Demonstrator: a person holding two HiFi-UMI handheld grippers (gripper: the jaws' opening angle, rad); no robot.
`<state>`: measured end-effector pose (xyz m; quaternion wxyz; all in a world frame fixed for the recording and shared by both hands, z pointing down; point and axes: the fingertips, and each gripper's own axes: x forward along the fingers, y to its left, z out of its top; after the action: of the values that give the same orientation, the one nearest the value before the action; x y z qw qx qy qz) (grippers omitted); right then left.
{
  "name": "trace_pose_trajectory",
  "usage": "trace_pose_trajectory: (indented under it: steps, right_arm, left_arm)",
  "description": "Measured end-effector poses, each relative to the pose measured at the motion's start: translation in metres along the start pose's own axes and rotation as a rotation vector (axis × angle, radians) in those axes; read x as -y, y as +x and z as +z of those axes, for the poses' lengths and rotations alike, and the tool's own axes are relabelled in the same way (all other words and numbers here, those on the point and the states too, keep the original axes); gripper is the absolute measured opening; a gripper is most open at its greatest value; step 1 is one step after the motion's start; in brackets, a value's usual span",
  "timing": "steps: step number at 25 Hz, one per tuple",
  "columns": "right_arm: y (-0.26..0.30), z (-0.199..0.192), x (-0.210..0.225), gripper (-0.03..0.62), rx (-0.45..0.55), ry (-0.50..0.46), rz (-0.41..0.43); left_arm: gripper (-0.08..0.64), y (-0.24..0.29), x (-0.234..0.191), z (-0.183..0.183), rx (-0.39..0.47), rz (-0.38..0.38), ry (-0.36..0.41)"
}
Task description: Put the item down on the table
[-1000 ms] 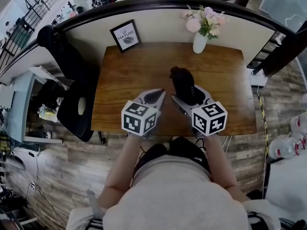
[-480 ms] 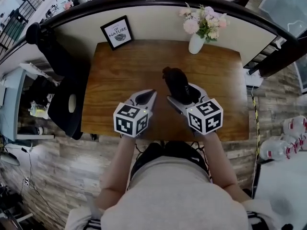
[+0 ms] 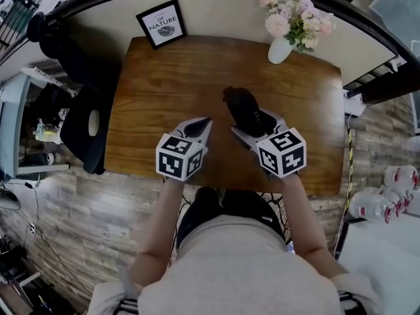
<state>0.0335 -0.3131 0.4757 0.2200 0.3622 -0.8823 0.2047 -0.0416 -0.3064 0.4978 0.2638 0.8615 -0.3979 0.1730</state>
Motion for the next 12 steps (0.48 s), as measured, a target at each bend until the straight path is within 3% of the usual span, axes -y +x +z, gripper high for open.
trace_pose_trajectory:
  steps: [12]
  right_arm:
    - [0.051,-0.050,0.026,0.364,-0.195,-0.066,0.032]
  left_arm:
    - [0.012,0.034,-0.003,-0.023,-0.035,-0.016,-0.102]
